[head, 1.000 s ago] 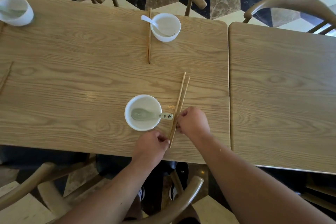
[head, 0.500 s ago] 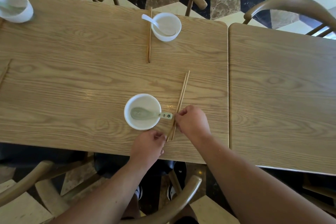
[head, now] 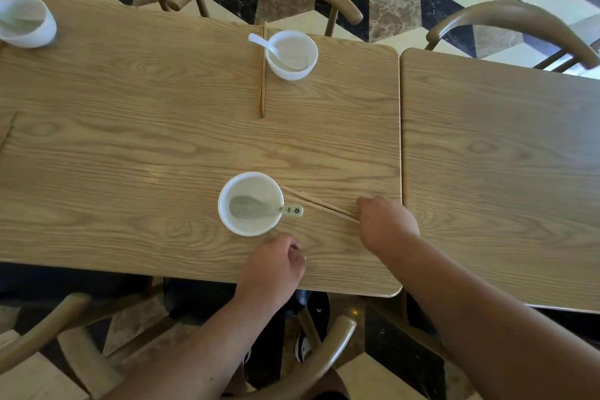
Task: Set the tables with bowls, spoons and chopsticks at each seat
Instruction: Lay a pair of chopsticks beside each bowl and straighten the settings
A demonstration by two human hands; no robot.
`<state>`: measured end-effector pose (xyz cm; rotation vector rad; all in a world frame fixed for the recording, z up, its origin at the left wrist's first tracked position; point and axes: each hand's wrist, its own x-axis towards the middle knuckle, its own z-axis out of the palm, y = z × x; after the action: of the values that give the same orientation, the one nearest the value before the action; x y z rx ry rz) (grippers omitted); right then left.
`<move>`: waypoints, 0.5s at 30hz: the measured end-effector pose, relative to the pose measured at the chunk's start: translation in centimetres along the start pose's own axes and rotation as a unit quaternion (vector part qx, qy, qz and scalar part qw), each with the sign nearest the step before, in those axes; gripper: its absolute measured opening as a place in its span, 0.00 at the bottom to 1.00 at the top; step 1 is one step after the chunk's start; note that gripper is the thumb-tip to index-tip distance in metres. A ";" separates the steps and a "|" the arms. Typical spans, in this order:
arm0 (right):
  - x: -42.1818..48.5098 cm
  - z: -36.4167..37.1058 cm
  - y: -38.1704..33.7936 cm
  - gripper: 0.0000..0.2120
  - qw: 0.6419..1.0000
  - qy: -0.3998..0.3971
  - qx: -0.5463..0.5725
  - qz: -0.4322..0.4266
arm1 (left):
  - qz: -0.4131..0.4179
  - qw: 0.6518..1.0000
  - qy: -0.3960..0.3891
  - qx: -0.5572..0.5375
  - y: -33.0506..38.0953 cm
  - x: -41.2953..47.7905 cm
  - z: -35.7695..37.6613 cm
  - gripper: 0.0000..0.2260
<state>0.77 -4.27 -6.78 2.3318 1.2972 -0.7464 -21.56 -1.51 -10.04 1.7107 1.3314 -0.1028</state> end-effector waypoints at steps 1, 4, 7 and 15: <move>0.1 -0.1 0.7 0.21 1.000 0.002 -0.017 -0.018 | 0.016 1.000 0.008 0.012 0.2 -0.1 0.1 0.10; 0.4 -0.4 1.7 0.22 0.996 0.014 -0.042 -0.082 | 0.044 0.998 0.038 0.041 1.0 -0.4 0.4 0.16; 0.5 -0.7 1.4 0.20 0.990 0.033 -0.053 -0.123 | 0.052 0.994 0.058 0.076 1.1 -0.5 0.4 0.21; 1.2 -0.4 -3.7 0.17 0.977 0.077 -0.030 -0.196 | -0.005 0.996 0.011 0.090 0.2 -0.6 0.4 0.15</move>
<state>-1.82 -1.40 -7.41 2.1447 1.8562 -0.6365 -21.50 -2.23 -9.78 1.8594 1.3815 -0.2154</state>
